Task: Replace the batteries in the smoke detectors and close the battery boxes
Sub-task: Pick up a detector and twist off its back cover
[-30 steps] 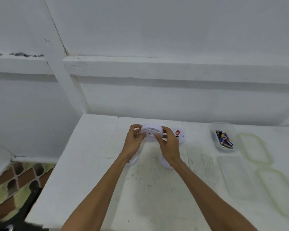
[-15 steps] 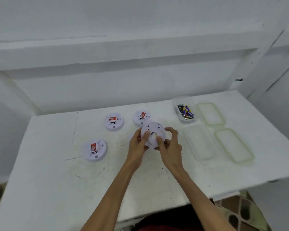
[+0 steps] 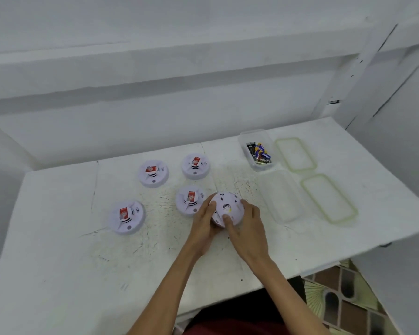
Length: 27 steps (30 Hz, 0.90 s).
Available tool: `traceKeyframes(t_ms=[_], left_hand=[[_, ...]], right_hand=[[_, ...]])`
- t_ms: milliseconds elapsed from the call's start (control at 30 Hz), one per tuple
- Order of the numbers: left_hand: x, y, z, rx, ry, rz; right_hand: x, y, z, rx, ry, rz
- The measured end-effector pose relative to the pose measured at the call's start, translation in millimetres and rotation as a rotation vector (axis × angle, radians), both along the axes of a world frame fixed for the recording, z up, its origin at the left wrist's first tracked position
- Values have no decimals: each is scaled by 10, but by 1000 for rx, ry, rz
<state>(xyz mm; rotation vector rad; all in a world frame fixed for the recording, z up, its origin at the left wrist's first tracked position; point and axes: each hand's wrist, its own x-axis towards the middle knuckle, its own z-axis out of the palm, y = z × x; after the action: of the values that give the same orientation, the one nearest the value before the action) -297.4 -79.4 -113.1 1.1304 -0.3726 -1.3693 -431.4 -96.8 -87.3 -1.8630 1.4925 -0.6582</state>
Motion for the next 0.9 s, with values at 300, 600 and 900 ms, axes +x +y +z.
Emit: traceKeyframes(t_ms=[300,600,900], left_hand=[[78,27,-71,-11,52,-43],[75,127,-39,-67,-49,-83],[75,104,15,-29,-114,-93]], right_hand=[[69,-39,-101,-41,-166,75],[-4,-107,-114,-62,-208,56],[28,-207,34,-112,107,129]])
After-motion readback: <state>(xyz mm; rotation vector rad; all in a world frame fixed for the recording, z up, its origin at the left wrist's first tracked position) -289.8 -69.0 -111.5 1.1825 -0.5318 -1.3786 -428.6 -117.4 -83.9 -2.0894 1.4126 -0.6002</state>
